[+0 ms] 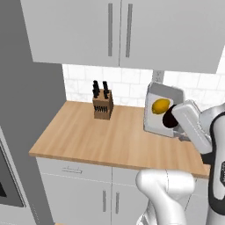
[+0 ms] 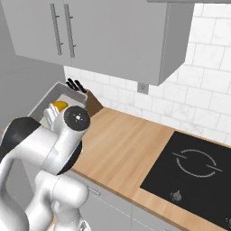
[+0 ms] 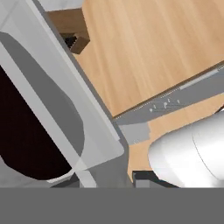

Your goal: Take the meat container that has the chicken drumstick and place it on the second highest rack of the freezer. Then take the vegetable container that has the lemon and avocado and place it on the highest rack of the freezer.

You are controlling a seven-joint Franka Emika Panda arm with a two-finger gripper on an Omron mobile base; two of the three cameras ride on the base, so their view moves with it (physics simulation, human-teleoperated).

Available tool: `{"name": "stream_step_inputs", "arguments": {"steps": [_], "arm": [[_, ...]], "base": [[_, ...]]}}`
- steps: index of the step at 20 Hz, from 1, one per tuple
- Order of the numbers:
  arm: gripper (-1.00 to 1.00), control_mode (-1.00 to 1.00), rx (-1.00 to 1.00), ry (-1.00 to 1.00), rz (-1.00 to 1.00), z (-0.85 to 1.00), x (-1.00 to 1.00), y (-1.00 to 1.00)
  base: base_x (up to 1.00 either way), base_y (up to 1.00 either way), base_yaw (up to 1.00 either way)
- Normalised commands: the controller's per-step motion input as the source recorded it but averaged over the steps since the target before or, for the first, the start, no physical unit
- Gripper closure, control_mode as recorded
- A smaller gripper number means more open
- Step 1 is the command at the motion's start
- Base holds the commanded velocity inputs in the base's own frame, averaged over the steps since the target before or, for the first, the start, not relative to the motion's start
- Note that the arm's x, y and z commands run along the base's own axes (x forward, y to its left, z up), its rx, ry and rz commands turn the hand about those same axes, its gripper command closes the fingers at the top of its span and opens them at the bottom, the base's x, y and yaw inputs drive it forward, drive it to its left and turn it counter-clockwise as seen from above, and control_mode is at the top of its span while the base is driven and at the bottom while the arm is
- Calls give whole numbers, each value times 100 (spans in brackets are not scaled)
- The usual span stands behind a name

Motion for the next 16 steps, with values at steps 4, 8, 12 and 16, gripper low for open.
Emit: {"name": "stream_step_inputs", "arguments": {"steps": [4,8,12,16], "arm": [[100,-100,-10,-10,0,37,-55,12],[100,-100,-2,-4,-1,43,-22,0],[100,-100,0,-10,0,32,-22,0],[100,100,0,-18,0,19,-35,0]], "base": [[0,0,0],[0,0,0],[0,0,0],[-14,0,1]]}}
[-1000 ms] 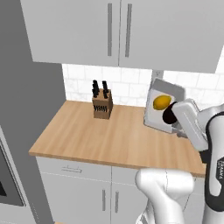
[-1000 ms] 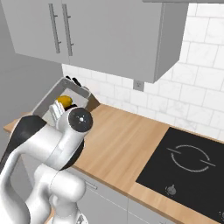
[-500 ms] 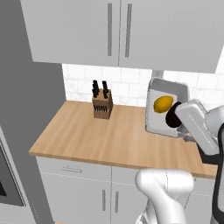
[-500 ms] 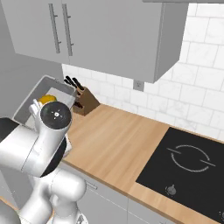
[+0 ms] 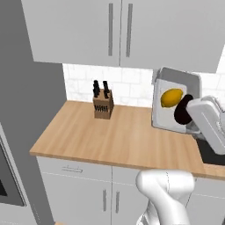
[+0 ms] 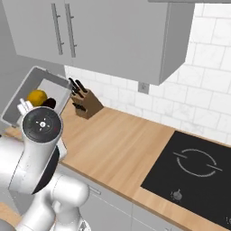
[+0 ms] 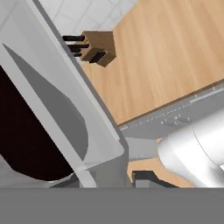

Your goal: Take the meat container that has the chicken drumstick and place it on the second highest rack of the freezer. Then take the vegetable container that has the lemon and avocado and place it on the highest rack of the freezer.

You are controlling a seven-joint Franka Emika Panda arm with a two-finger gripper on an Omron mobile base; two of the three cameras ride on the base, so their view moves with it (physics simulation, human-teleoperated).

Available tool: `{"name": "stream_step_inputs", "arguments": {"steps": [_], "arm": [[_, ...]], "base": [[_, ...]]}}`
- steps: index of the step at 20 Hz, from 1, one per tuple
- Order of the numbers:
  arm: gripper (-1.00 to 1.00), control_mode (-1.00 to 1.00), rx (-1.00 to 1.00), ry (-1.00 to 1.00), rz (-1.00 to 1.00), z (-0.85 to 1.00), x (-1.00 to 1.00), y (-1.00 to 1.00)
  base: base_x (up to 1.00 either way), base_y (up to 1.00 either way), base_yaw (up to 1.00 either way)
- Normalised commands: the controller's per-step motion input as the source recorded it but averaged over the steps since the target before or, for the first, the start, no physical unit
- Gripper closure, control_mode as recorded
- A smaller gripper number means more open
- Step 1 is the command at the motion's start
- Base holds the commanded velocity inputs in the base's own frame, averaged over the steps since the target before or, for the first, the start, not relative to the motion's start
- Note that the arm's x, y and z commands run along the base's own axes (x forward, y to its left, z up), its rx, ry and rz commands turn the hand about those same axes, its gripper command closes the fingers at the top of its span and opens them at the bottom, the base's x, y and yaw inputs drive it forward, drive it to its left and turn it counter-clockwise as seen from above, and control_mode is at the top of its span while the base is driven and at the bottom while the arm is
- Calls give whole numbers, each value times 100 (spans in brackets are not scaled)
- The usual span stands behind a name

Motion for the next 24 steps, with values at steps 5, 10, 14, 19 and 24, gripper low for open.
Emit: {"name": "stream_step_inputs", "arguments": {"steps": [5,10,14,19,24], "arm": [[100,100,0,0,0,0,0,0],[100,100,0,0,0,0,0,0],[100,100,0,0,0,0,0,0],[100,100,0,0,0,0,0,0],[100,100,0,0,0,0,0,0]], "base": [[-39,32,11],[10,89,36],[9,86,65],[14,80,72],[44,94,56]]}}
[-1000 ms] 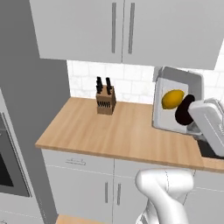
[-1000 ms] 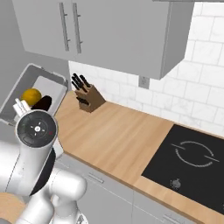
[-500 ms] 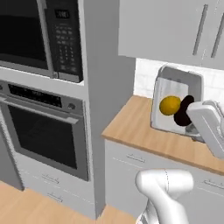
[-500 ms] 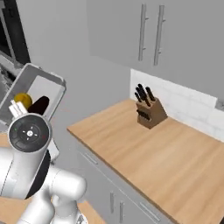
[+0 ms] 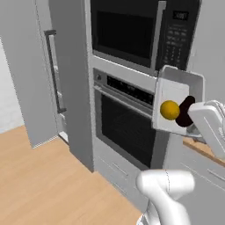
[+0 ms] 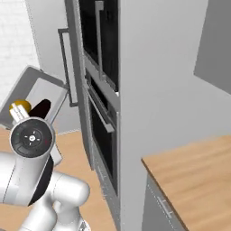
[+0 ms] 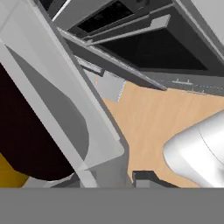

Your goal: Take the meat container that has the chicken drumstick and place it on the second highest rack of the freezer. Then take the vegetable container that has the lemon and avocado and place it on the highest rack of the freezer.

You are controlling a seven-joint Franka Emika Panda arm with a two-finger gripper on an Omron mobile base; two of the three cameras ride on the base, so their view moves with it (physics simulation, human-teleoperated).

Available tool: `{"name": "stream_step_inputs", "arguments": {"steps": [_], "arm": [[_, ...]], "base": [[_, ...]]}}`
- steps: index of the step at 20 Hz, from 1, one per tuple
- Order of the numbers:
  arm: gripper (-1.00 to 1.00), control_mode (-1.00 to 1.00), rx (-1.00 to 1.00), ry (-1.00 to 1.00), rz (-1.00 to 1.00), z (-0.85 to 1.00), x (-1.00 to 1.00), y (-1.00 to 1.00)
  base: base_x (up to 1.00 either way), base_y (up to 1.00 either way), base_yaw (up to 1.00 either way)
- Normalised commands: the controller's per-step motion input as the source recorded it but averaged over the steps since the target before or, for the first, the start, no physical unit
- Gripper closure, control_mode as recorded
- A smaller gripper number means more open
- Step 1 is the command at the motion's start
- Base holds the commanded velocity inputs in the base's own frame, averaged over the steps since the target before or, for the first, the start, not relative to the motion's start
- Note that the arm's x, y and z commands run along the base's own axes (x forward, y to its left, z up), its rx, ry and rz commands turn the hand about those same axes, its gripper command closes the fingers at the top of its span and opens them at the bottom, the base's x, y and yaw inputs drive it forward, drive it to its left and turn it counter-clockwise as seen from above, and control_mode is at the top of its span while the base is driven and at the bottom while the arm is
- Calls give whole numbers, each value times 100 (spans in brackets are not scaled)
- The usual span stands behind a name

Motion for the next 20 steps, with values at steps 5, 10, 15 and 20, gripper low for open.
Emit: {"name": "stream_step_inputs", "arguments": {"steps": [5,10,15,20], "arm": [[100,100,0,0,0,0,0,0],[100,100,0,0,0,0,0,0],[100,100,0,0,0,0,0,0],[100,100,0,0,0,0,0,0]], "base": [[57,88,46],[96,90,23],[93,58,-4],[97,67,-19]]}}
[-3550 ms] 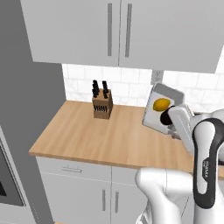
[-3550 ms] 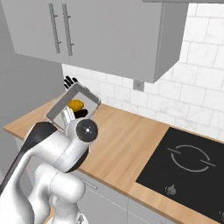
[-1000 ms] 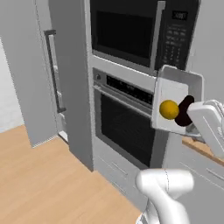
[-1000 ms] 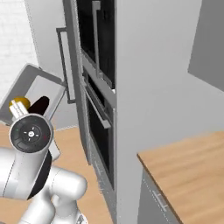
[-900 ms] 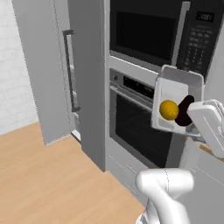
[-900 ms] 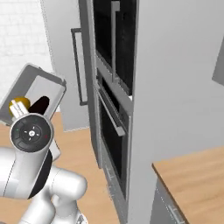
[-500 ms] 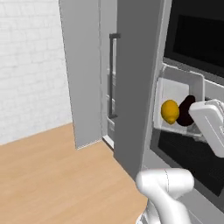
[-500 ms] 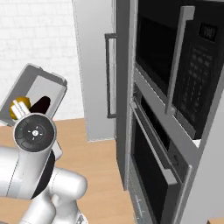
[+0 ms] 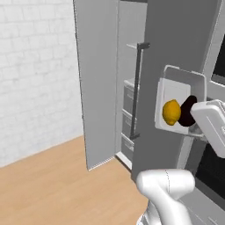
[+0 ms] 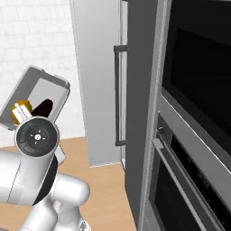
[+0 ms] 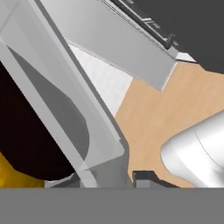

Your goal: Take the meat container that has the chicken drumstick and place it on the second highest rack of the freezer. Then take the vegetable container that has the lemon and avocado and place it on the highest rack of the freezer.

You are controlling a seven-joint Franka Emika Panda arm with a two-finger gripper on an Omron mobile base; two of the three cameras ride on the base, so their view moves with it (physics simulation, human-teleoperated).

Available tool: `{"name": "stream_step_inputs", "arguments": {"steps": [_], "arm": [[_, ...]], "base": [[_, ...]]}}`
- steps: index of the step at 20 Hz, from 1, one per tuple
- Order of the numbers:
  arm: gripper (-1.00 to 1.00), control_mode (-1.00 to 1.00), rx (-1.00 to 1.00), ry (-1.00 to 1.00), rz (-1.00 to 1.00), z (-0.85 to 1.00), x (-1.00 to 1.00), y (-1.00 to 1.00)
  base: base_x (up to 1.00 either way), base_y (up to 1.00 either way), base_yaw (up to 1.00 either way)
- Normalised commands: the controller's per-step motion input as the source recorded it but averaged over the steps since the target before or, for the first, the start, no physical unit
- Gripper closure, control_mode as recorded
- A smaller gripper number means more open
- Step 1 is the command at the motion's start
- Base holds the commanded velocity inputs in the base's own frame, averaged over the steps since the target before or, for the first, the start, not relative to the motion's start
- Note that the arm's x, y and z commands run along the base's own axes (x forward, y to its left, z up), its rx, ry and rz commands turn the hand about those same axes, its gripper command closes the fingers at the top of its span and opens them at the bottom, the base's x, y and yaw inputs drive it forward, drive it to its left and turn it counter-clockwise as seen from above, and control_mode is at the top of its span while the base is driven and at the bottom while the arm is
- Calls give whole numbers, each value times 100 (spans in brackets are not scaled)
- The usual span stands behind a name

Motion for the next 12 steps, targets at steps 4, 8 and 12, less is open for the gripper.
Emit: {"name": "stream_step_inputs", "arguments": {"steps": [4,8,12], "arm": [[100,100,0,0,0,0,0,0],[100,100,0,0,0,0,0,0],[100,100,0,0,0,0,0,0]], "base": [[76,68,-22],[69,73,-22],[48,58,-22]]}}
